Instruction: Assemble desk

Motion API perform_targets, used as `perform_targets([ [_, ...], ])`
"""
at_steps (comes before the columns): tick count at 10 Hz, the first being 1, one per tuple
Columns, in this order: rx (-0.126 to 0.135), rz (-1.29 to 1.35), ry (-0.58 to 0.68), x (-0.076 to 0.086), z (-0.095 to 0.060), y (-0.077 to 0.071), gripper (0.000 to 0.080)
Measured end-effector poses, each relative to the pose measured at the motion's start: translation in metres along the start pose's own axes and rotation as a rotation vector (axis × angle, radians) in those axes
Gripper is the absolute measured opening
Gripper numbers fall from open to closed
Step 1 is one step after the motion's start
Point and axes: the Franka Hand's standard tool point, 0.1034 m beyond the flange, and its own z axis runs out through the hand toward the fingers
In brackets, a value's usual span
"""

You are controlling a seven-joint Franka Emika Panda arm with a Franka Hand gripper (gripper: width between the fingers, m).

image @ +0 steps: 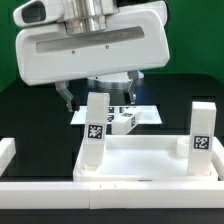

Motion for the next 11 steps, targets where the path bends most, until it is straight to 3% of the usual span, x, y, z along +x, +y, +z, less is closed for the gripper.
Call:
perform_targets([
  [2,-0.009,-0.004,0.016,0.003,0.000,0.001,0.0649],
  [3,-0.009,0.007,0.016,0.003,0.000,0.001,0.0521],
  [4,-0.009,0.013,0.016,0.003,0.000,0.001,0.0521],
  [5,-0.007,0.072,0.016,0.003,0.000,0.001,0.0378],
  [6,-0.007,0.135,0.020,0.004,-0.001,0.001,0.0297],
  [9,-0.006,0.349,0.015,0.005,0.000,0.002,0.0293],
  [11,0.003,0.565,-0.002,0.014,0.000,0.005,0.0293],
])
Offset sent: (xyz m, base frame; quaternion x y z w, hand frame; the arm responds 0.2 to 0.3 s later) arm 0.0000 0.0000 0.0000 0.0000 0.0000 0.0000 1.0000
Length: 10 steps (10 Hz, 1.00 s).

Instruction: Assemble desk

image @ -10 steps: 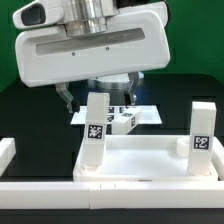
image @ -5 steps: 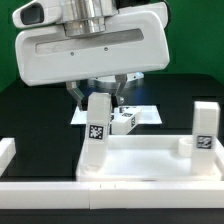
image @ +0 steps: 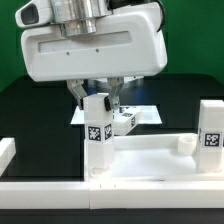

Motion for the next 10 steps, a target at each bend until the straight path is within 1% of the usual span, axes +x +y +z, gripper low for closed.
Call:
perform_targets([
  [1,0.004,0.162,-0.018,0.0027,-0.0001,-0.0005,0.0293],
  [2,0.007,0.369,-0.045,-0.0006,0.0009,-0.0005,0.0293],
  [3,0.003,0.565,-0.098,-0.0049,0.0026,-0.0012,0.0292],
  [4,0.002,0.595,-0.094,-0.0013,0.0024,0.0002,0.0292],
  [6,0.003,0.524,-0.090,-0.0017,0.0025,-0.0009,0.0290],
  [7,0.004,0.382,-0.083,-0.0019,0.0013,-0.0033,0.0467],
  [8,0.013,0.213,-0.075,0.0022,-0.0018,-0.0031,0.0584],
  [9,0.008,0.058,-0.068,0.0034,-0.0031,-0.0034,0.0584],
  [10,0.007,0.012,-0.068,0.0033,-0.0023,-0.0028,0.0636],
])
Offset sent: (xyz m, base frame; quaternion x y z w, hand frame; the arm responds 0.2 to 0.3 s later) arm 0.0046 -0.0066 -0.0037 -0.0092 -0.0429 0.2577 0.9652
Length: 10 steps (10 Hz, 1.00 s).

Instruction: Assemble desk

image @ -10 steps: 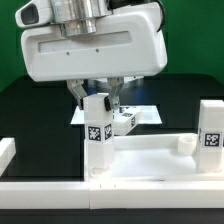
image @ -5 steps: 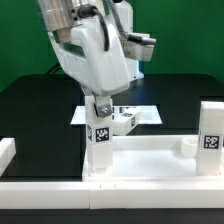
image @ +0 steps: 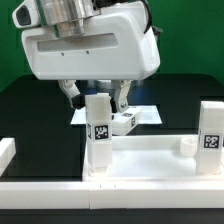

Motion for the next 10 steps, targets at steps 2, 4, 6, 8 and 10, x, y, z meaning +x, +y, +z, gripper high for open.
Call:
perform_targets([
  [2,-0.001,-0.127,0.000,0.000,0.000,0.001,0.0646],
  [4,-0.052,-0.500,0.027,0.002,0.004,0.005,0.0648],
  [6,-0.108,-0.838,0.020,0.000,0.010,0.010,0.0648],
  [8,-0.108,-0.811,0.024,0.002,0.012,0.014,0.0637],
  [10,-0.104,-0.748,0.027,0.002,0.012,0.014,0.0466],
])
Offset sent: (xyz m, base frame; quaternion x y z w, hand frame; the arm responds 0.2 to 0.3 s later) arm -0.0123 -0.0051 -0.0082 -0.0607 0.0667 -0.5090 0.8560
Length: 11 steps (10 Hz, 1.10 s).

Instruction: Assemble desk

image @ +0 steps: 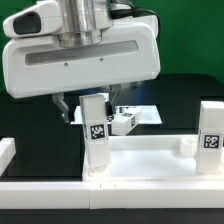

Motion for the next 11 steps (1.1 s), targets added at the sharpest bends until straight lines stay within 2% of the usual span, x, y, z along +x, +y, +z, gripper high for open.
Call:
perform_targets([
  [1,0.000,0.099,0.000,0.000,0.000,-0.001,0.0286],
  [4,0.002,0.447,-0.013,0.017,-0.002,-0.007,0.0284],
  [5,-0.010,0.603,-0.012,0.019,-0.002,-0.007,0.0284],
  [6,-0.008,0.769,-0.006,0.019,-0.001,-0.005,0.0284],
  [7,0.017,0.964,0.002,0.016,0.000,0.001,0.0284],
  [8,0.061,1.167,-0.003,0.012,0.003,0.004,0.0284],
  [11,0.063,1.336,-0.011,0.012,0.004,0.004,0.0284],
])
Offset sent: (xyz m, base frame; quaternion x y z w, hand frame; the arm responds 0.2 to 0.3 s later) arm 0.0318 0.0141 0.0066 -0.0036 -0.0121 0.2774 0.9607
